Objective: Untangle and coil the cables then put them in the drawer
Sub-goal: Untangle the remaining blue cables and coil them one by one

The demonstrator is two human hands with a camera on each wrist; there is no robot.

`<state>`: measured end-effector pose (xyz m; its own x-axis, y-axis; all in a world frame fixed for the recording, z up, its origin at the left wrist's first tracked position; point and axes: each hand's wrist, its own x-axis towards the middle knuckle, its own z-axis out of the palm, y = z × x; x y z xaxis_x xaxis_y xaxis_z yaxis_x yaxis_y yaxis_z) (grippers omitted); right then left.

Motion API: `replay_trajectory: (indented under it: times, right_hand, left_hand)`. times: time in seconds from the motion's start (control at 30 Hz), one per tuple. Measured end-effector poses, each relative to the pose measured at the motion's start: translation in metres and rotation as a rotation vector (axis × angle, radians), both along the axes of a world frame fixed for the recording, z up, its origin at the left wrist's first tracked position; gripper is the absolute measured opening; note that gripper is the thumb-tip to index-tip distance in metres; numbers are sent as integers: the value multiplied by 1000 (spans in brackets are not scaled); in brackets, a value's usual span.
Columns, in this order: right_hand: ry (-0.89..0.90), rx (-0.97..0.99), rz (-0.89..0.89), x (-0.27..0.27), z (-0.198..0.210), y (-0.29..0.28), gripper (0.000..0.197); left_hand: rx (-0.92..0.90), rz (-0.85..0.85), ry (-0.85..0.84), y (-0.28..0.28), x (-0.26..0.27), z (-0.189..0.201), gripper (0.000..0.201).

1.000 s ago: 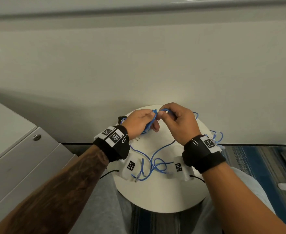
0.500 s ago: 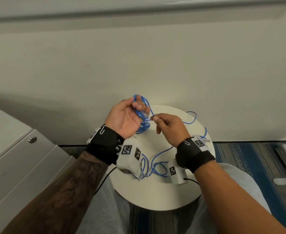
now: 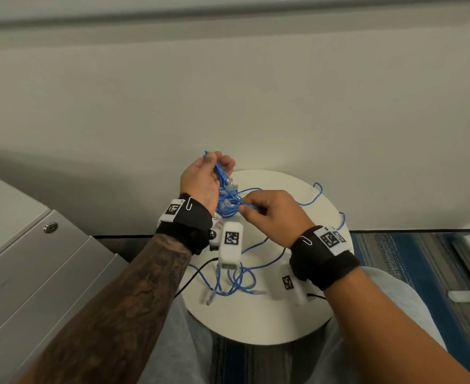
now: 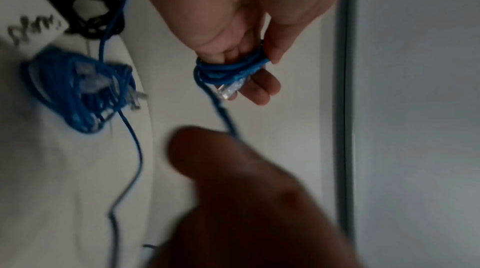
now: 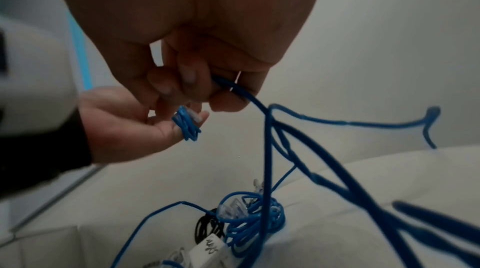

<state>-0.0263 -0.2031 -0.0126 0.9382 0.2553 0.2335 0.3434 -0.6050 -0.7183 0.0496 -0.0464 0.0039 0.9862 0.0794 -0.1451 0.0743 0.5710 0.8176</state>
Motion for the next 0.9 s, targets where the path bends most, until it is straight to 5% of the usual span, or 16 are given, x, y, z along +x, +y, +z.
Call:
replay_trajectory:
  times: [0.17,0.27,0.43,0.7,0.9]
  right_hand:
    - [5,234,-89,2,3,-6,14]
    - [-12,323,-83,4,6,-10,11]
    - [-25,380,-145,10,4,-20,7]
    - [220,48,-184,17,-26,-35,14]
    - [55,395,-185,10,0,-18,5]
  left_hand:
    - [708,-163,-156,-4,-22,-6,25]
    - [868,-382,-270,-4,-38,-8,33]
    - [716,-599,-160,-3,-46,-5,40]
    - [250,-356,11,16,-40,34,40]
    - [258,-217,25,33,-35,36,38]
